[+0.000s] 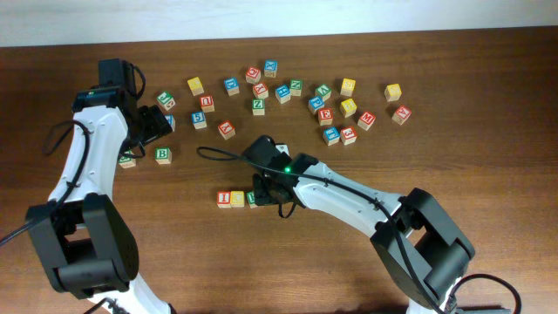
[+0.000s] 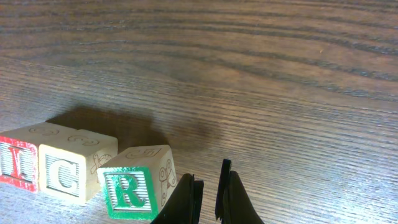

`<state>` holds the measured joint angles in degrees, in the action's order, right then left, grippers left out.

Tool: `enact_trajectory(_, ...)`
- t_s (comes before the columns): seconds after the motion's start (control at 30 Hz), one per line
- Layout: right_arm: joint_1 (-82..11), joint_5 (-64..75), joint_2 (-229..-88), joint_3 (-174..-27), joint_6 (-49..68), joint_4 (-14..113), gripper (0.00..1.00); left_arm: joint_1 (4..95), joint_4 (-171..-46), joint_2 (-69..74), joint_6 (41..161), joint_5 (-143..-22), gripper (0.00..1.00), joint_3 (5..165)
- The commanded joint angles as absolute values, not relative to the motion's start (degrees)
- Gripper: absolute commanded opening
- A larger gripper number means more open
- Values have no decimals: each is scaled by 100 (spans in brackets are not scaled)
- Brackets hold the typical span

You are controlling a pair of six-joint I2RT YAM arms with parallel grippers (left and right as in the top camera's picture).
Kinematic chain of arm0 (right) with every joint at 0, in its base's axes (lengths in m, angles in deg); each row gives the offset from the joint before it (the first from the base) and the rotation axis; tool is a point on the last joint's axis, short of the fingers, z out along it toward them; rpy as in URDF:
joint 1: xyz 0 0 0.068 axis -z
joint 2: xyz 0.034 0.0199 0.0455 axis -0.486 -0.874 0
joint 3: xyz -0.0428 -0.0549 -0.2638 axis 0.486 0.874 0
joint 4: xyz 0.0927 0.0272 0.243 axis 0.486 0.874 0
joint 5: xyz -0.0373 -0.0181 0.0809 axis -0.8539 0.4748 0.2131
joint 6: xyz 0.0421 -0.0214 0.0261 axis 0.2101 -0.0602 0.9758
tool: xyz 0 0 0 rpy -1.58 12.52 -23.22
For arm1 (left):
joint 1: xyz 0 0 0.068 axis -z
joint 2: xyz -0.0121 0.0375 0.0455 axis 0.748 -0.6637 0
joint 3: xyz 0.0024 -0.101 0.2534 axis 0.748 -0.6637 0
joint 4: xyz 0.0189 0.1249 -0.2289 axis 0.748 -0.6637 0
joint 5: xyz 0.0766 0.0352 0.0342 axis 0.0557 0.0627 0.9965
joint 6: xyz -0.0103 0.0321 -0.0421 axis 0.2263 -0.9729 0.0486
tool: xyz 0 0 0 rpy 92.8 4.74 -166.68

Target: Spell out ICRA

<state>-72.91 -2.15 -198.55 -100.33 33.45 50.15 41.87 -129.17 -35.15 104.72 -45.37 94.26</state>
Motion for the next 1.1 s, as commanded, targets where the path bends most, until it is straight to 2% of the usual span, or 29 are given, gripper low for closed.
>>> enact_trajectory(0.0,-7296,95,-19907,-10107,3378,5024,5,4176,-12924,-3528,10459,-4556,99,9393)
enact_trajectory(0.73,-7300,561,-19907,-10107,3378,5170,6,4176,-12924,-3528,10459,-4556,99,9393)
enact_trajectory(0.97,-7293,-106,-19907,-10107,3376,5168,5,4176,-12924,-3528,10459,-4556,99,9393)
enact_trajectory(1.07,-7296,87,-19907,-10107,3378,5150,5,4176,-12924,-3528,10459,-4554,99,9393)
